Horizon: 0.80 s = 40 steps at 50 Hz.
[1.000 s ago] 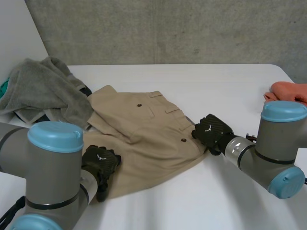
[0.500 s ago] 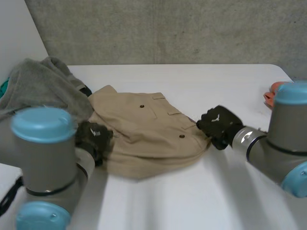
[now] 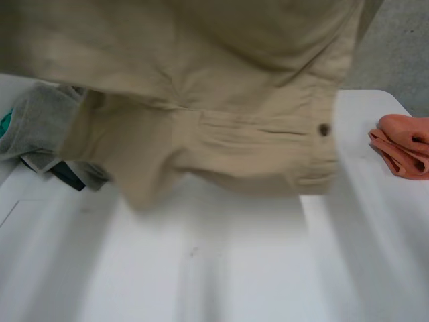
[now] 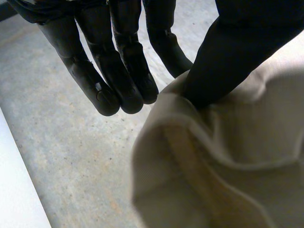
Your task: Fold the laundry.
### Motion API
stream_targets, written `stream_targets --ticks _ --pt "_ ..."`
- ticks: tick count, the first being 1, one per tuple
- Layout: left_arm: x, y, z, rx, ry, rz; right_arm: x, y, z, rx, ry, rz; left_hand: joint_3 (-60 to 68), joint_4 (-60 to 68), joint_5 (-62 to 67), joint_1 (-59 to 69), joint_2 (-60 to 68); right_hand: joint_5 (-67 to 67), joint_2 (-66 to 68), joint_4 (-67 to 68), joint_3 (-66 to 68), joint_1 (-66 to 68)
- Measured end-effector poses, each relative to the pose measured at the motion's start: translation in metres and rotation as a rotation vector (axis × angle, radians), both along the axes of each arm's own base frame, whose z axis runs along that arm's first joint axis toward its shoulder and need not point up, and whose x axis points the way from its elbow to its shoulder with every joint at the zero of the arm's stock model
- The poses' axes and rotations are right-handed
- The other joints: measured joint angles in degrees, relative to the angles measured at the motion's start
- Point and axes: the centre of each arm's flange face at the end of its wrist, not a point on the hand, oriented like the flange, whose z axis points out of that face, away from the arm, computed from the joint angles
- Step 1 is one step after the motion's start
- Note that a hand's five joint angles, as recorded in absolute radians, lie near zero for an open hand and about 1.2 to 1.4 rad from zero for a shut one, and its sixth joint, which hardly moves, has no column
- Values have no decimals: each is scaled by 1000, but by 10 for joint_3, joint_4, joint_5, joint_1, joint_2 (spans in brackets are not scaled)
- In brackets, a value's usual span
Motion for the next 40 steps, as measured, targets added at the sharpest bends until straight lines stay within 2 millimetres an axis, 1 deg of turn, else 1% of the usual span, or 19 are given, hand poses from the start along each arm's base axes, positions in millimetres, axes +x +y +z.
stream_targets --ticks 4,5,6,9,14,18,19,20,21,22,23,24,26,28,31,35,38,39,40 --pt "-5 -14 3 9 16 -8 3 -9 6 -21 -25 -12 0 0 0 0 0 0 0 0 0 0" --pt "-10 -28 -2 31 14 -12 3 -10 5 -21 -26 -13 0 0 0 0 0 0 0 0 0 0" --pt "-12 -33 -4 41 12 -13 9 -19 -2 -5 -23 -23 0 0 0 0 0 0 0 0 0 0" --pt "-26 -69 -28 111 -5 -21 21 -37 -25 42 3 -46 0 0 0 0 0 0 0 0 0 0" --pt "-55 -131 -93 255 -57 -63 45 -65 -84 143 96 -92 0 0 0 0 0 0 0 0 0 1" --pt "-77 -181 -165 370 -101 -98 64 -89 -143 185 163 -146 -17 -20 -12 -7 -19 -16 -19 -21 -21 -1" --pt "-80 -187 -175 380 -105 -99 66 -92 -150 184 166 -156 -29 -33 -20 -11 -32 -34 -45 -45 -49 -11" --pt "-83 -200 -191 394 -108 -99 70 -100 -165 175 170 -184 -50 -56 -39 -32 -63 -110 -134 -127 -138 -87" --pt "-85 -209 -202 399 -108 -95 73 -106 -177 161 171 -211 -135 -142 -123 -127 -140 -226 -252 -249 -251 -202" --pt "-86 -218 -212 399 -103 -89 76 -113 -187 141 169 -241 -276 -286 -268 -295 -297 -355 -364 -358 -360 -315" --pt "-86 -221 -214 398 -100 -85 77 -115 -190 134 169 -250 -372 -383 -366 -408 -381 -367 -376 -369 -371 -337" --pt "-86 -227 -219 397 -90 -73 79 -120 -197 113 171 -280 -450 -464 -445 -483 -460 -470 -487 -485 -485 -437" --pt "-82 -235 -220 396 -61 -46 82 -126 -207 86 186 -324 -550 -562 -536 -540 -557 -531 -545 -551 -551 -490" --pt "-79 -237 -217 397 -40 -28 82 -127 -210 74 198 -346 -558 -570 -541 -540 -566 -536 -554 -563 -562 -490" --pt "-75 -228 -208 425 -21 -5 80 -122 -208 91 228 -345 -558 -570 -541 -540 -567 -536 -554 -563 -562 -490" --pt "-68 -189 -195 529 -52 14 64 -92 -199 221 338 -244 -558 -570 -540 -540 -568 -536 -554 -563 -562 -490" --pt "-65 -151 -195 619 -122 0 49 -65 -202 353 447 -130 -558 -570 -540 -540 -568 -536 -554 -563 -562 -490" --pt "-65 -145 -196 633 -136 -4 47 -61 -203 375 464 -111 -558 -570 -540 -540 -568 -536 -554 -563 -562 -490" --pt "-64 -124 -201 676 -180 -21 38 -48 -207 441 517 -54 -558 -570 -540 -540 -568 -531 -549 -559 -557 -487"
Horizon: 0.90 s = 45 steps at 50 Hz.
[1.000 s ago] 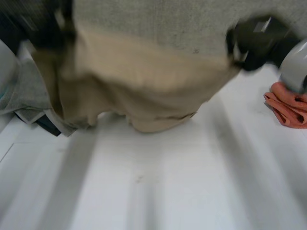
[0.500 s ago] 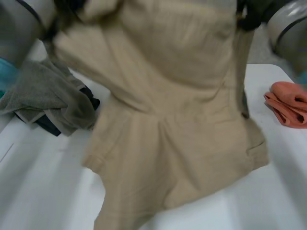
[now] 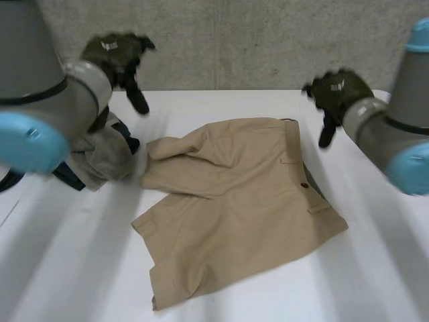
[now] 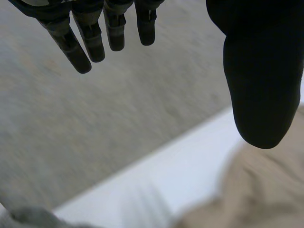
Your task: Fold the laundry.
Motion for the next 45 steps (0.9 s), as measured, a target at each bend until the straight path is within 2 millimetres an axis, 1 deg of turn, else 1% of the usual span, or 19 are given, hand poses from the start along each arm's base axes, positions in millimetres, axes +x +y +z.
stream_targets --ticks 1,2,3,4,9,10,11,12,13,14,15,17,19,23,29,35,40,43,45 --pt "0 0 0 0 0 0 0 0 0 0 0 0 0 0 0 0 0 0 0 0 0 0" --pt "1 19 -6 42 -37 -31 -8 11 -5 73 35 41 19 23 16 30 25 11 12 10 11 8" --pt "2 31 -10 66 -59 -51 -14 19 -8 119 56 68 19 23 16 30 25 36 39 33 37 29" --pt "3 53 -20 112 -101 -96 -24 29 -13 188 89 108 51 59 49 72 60 70 75 67 71 65" --pt "7 113 -55 246 -211 -246 -50 52 -34 343 155 218 179 185 173 207 182 214 218 214 216 214" --pt "7 116 -58 254 -216 -255 -51 53 -35 350 158 224 209 216 203 237 216 214 218 214 216 214" --pt "8 129 -66 285 -233 -291 -55 57 -40 369 164 244 209 216 203 237 216 234 241 234 239 234" --pt "8 129 -66 285 -233 -291 -55 57 -40 369 164 244 209 216 203 237 216 234 241 234 239 234" --pt "10 145 -79 331 -254 -340 -61 61 -49 397 173 278 209 216 203 237 216 250 254 251 254 248" --pt "10 158 -88 367 -267 -379 -65 63 -56 409 175 302 264 270 256 284 269 254 255 255 258 250" --pt "11 168 -96 398 -276 -409 -68 64 -62 413 174 318 268 274 260 285 272 254 255 256 259 250" --pt "11 174 -102 421 -283 -429 -70 64 -67 414 171 329 266 272 258 282 270 251 253 254 255 247" --pt "11 187 -115 475 -299 -463 -74 63 -80 400 156 348 248 246 236 258 250 229 246 237 240 236" --pt "9 186 -133 521 -324 -453 -75 59 -98 351 127 355 202 203 189 211 205 181 197 196 195 192" --pt "7 161 -157 521 -368 -349 -72 54 -121 234 94 357 200 201 185 209 199 168 188 185 186 190" --pt "3 143 -166 449 -397 -267 -68 50 -136 129 83 353 200 196 185 209 198 186 194 191 193 192" --pt "-3 137 -167 349 -428 -241 -64 47 -142 74 70 348 200 194 185 209 196 290 302 291 300 287" --pt "-8 136 -169 284 -459 -236 -62 43 -144 55 57 342 200 194 185 209 196 468 490 482 484 451" --pt "-11 135 -171 249 -481 -234 -61 42 -143 49 47 336 200 194 185 209 197 528 542 540 540 492"
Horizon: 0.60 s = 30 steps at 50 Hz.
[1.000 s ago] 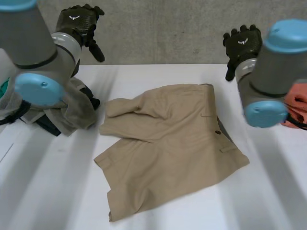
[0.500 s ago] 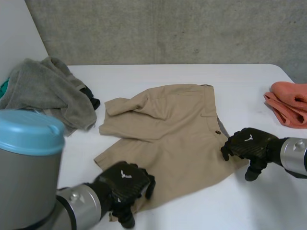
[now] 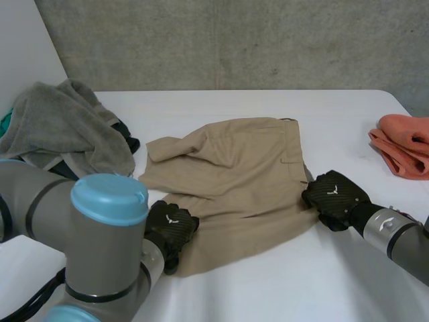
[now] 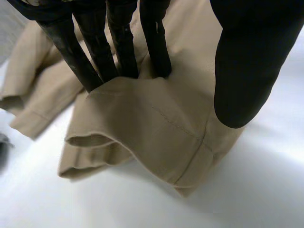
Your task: Fold the laundry.
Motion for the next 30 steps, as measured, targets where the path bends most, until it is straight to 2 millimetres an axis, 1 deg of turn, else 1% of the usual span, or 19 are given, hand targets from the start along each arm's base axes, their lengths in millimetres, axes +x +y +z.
stream_targets --ticks 8,9,10,11,12,13,14,15,17,20,22,23,24,25,26,28,29,30 --pt "-8 -5 -14 -92 -79 -37 3 -3 5 5 -35 -39 3 10 8 6 7 18 2 17 14 3" --pt "-9 -6 -15 -95 -83 -40 4 -3 5 6 -36 -44 31 42 39 40 38 18 2 17 14 3" --pt "-9 -7 -16 -98 -87 -41 4 -3 6 6 -36 -48 31 42 39 40 38 18 2 17 14 3" --pt "-10 -8 -17 -102 -92 -43 4 -3 7 8 -34 -56 116 127 122 118 132 18 2 17 14 3" --pt "-10 -9 -17 -104 -93 -43 4 -3 8 9 -32 -62 116 127 122 118 132 19 2 17 14 3" --pt "-10 -10 -17 -107 -94 -42 4 -3 9 10 -28 -68 260 274 267 233 271 19 2 17 14 3" --pt "-10 -11 -16 -110 -92 -40 4 -3 9 11 -26 -73 260 274 267 233 271 19 2 17 14 3" --pt "-11 -13 -14 -117 -88 -34 4 -2 11 13 -22 -79 323 340 331 298 328 19 2 17 14 3" --pt "-10 -16 -7 -133 -76 -19 4 -2 15 18 -13 -90 351 371 360 317 363 19 2 17 14 3" --pt "-8 -22 8 -163 -46 7 4 0 25 23 -5 -102 352 371 360 317 365 19 2 18 14 3" --pt "-7 -25 25 -192 -13 20 4 1 37 19 -2 -106 352 371 360 317 365 19 2 18 14 3" --pt "-6 -27 39 -215 18 26 4 1 45 13 -2 -108 352 371 360 317 365 19 2 18 14 3" --pt "-5 -27 47 -228 35 28 5 2 54 5 -3 -111 352 371 360 317 365 19 2 18 14 3" --pt "-5 -27 52 -236 45 29 5 2 58 2 -4 -112 352 371 360 317 365 19 2 18 14 3" --pt "-2 -28 73 -270 90 32 5 2 74 -15 -8 -118 352 371 360 317 365 19 2 18 14 3" --pt "1 -29 98 -307 140 32 5 2 96 -41 -20 -129 353 371 360 317 365 19 2 18 14 3" --pt "3 -28 113 -330 169 32 5 1 103 -52 -25 -134 353 371 360 317 365 19 2 18 14 3" --pt "6 -28 127 -351 196 32 5 1 122 -76 -41 -146 353 371 360 317 365 19 2 18 15 3"
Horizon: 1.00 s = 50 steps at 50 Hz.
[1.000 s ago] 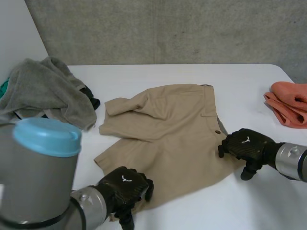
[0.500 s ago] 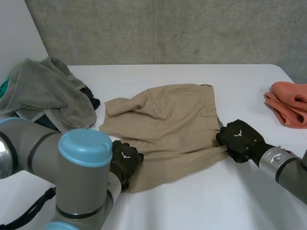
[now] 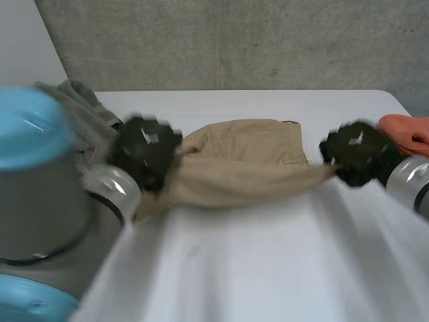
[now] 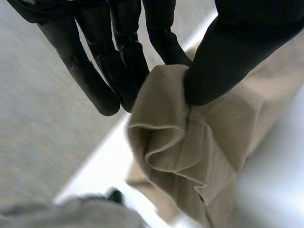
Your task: Fold the laundry.
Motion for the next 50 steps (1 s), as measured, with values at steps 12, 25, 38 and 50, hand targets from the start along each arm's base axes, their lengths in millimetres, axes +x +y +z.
stream_targets --ticks 12,25,38,50 --pt "30 20 137 -196 228 -34 -4 5 143 -186 -236 -72 6 2 0 0 5 1 0 0 1 0" --pt "-5 -73 107 -155 169 14 32 -48 115 -155 -222 -127 7 2 3 9 6 3 0 0 1 0" --pt "-20 -128 208 -793 473 -35 59 -98 195 -697 -583 -267 7 3 6 18 7 3 0 0 4 7" --pt "-17 -128 181 -713 491 -36 66 -95 180 -682 -604 -202 7 3 6 18 7 3 0 0 4 7"
